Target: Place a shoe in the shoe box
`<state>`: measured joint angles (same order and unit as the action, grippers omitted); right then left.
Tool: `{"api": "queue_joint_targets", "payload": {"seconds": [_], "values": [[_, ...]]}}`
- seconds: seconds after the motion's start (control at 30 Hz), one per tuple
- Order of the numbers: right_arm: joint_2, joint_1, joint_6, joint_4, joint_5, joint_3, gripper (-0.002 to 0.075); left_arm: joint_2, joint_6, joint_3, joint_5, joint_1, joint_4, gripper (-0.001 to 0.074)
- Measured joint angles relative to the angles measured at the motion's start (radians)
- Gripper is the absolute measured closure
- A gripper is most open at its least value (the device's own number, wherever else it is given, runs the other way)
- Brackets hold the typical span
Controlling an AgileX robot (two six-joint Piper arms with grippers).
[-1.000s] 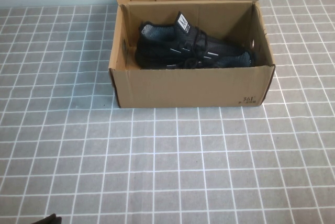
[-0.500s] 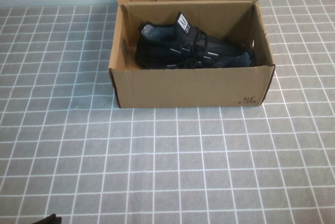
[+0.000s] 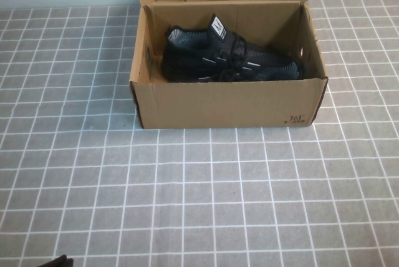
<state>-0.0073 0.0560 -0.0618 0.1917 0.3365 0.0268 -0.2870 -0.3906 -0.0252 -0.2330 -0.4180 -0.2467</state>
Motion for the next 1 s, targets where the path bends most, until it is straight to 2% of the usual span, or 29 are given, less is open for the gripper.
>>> {"api": "queue_joint_targets", "payload": {"seconds": [0.43, 0.5, 0.63, 0.77, 1.0], "values": [[0.000, 0.000, 0.000, 0.006, 0.002, 0.000, 0.0742, 0.000, -0.002, 0.000, 0.006, 0.000, 0.000, 0.0736], [0.000, 0.000, 0.000, 0.006, 0.002, 0.000, 0.0742, 0.000, -0.002, 0.000, 0.049, 0.000, 0.004, 0.0736], [0.000, 0.000, 0.000, 0.006, 0.002, 0.000, 0.0743, 0.000, 0.001, 0.000, 0.254, 0.005, 0.006, 0.0736], [0.000, 0.000, 0.000, 0.006, 0.002, 0.000, 0.0742, 0.024, 0.054, 0.000, 0.433, 0.076, 0.020, 0.0736], [0.000, 0.000, 0.000, 0.006, 0.002, 0.000, 0.0742, 0.209, 0.207, 0.000, 0.424, 0.266, 0.093, 0.0736]]}}
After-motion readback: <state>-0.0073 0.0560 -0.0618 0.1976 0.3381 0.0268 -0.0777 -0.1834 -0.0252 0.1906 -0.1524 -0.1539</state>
